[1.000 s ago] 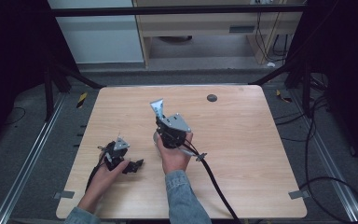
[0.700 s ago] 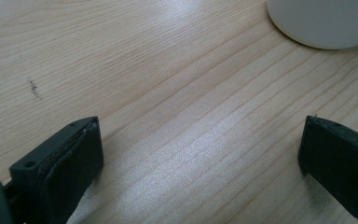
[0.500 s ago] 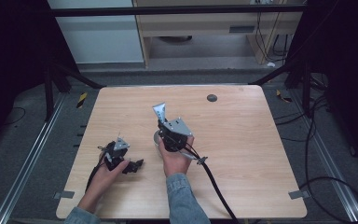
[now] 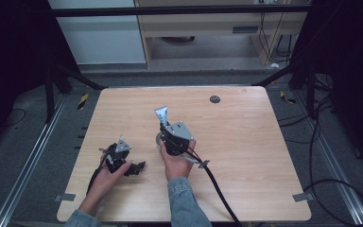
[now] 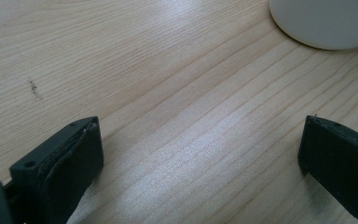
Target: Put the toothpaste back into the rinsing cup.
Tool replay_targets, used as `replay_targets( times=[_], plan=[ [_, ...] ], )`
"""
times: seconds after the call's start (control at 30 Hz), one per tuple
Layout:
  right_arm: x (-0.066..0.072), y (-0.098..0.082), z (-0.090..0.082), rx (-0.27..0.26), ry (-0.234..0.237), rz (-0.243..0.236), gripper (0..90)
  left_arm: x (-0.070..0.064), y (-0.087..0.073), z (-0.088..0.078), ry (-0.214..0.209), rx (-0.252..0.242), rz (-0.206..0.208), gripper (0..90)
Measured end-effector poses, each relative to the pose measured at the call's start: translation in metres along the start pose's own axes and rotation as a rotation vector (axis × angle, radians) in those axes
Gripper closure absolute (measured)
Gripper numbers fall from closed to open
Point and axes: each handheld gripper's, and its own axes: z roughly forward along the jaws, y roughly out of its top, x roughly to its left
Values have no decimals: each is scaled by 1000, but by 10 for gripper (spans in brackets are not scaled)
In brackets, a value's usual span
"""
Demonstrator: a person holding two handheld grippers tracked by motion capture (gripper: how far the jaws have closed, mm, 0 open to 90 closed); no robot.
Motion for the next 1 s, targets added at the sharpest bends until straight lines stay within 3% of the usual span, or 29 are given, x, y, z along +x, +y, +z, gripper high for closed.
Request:
replay_targets(
  times=[1.0],
  plan=[
    [-1, -15, 3, 16, -5, 27, 781, 0, 0, 0, -1, 0, 0, 0]
  ],
)
